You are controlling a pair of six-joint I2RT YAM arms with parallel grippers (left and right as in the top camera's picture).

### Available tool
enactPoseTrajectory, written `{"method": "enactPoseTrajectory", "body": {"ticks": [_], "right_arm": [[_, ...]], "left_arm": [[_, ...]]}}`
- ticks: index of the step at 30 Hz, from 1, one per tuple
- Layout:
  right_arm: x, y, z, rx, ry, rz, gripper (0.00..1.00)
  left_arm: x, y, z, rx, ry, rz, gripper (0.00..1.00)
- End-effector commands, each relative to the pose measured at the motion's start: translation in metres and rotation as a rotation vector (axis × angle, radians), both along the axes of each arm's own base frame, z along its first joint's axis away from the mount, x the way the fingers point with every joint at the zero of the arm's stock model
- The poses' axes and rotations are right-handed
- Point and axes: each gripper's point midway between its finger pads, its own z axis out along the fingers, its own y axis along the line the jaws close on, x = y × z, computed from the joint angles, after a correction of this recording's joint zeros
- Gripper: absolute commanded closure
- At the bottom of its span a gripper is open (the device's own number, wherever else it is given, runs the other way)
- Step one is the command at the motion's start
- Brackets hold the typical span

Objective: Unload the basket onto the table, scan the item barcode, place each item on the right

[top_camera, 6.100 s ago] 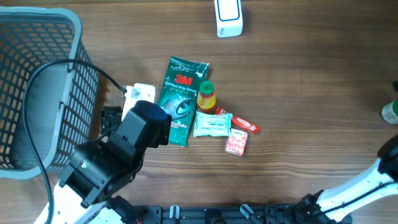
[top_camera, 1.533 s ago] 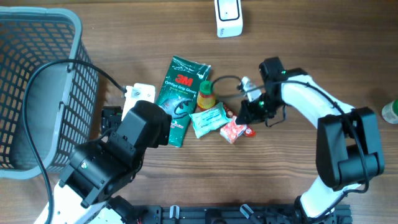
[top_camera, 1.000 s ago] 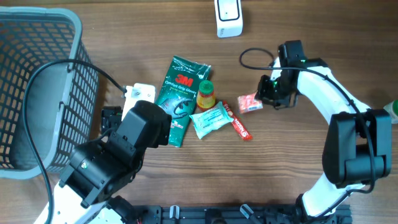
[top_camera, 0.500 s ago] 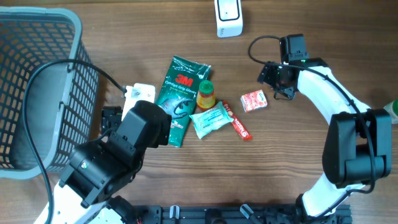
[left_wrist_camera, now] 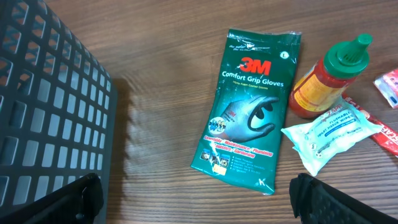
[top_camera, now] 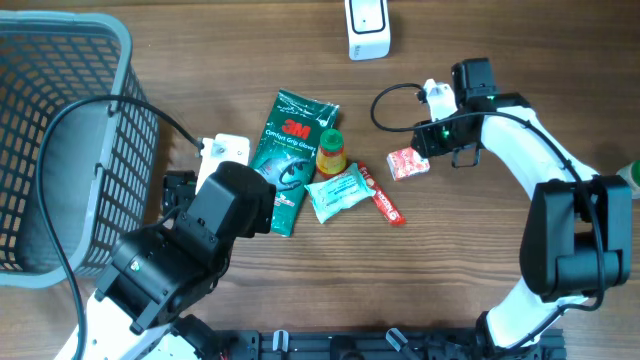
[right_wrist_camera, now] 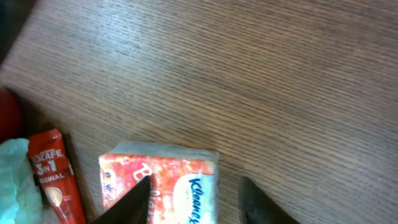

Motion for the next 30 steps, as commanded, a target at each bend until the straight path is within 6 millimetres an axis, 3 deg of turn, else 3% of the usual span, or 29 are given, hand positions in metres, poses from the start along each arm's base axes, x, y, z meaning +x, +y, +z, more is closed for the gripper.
{"method": "enactPoseTrajectory", "body": {"ticks": [1, 5, 10, 15, 20, 25, 30], "right_arm": [[0.004, -0.003, -0.006, 0.02, -0.001, 0.043, 0.66], [-0.001, 0.009, -0.014, 0.114, 0.029, 0.093, 0.71], [-0.008, 0.023, -0.021, 0.203, 0.071, 0.122, 0.69], [-0.01, 0.023, -0.023, 0.199, 0.08, 0.123, 0.69], [-0.022, 0.022, -0.036, 0.192, 0.116, 0.138, 0.77], [-0.039, 0.02, -0.057, 0.186, 0.185, 0.127, 0.96], [-0.041, 0.019, -0.06, 0.196, 0.221, 0.065, 0.96]], "left_arm": [[0.0, -0.001, 0.001, -0.02, -0.004, 0.014, 0.0], [0.0, -0.001, 0.001, -0.02, -0.004, 0.014, 0.0], [0.0, -0.001, 0.001, -0.02, -0.004, 0.014, 0.0], [0.0, -0.001, 0.001, -0.02, -0.004, 0.014, 0.0], [0.0, -0.001, 0.001, -0.02, -0.004, 0.014, 0.0], [0.0, -0.001, 0.001, -0.02, -0.004, 0.014, 0.0], [0.0, -0.001, 0.001, -0.02, -0.004, 0.014, 0.0]]}}
